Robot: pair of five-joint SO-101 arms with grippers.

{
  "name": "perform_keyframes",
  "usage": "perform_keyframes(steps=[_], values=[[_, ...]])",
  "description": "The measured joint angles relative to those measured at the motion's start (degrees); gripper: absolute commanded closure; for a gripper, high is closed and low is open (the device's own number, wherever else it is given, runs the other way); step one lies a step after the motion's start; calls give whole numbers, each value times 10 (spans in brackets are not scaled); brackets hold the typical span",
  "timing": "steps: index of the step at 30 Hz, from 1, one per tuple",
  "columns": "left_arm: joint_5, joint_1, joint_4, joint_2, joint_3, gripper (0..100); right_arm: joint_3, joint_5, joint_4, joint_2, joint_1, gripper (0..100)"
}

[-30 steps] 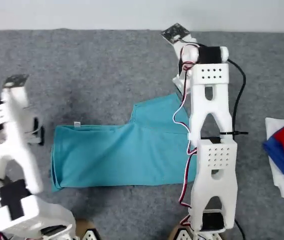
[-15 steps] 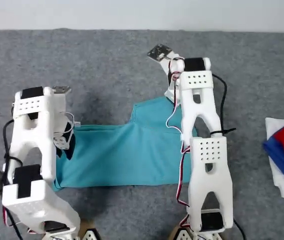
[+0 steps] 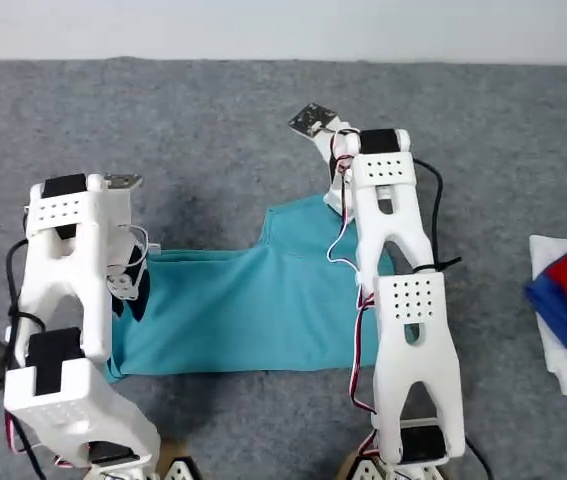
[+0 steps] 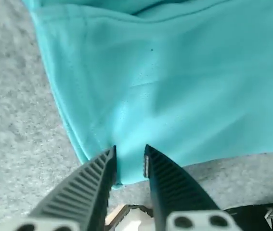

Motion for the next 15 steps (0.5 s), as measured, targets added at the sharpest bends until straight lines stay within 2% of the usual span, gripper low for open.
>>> perform_keyframes(steps=[1,3,9,15], values=[[0,0,0,0,4,906,0,10,0,1,0,998],[0,0,0,0,12,906,0,24,0,3,0,969],[0,0,0,0,17,906,-4,31,2,2,1,990],[0,0,0,0,18,906,-51,33,70,5,-6,990]])
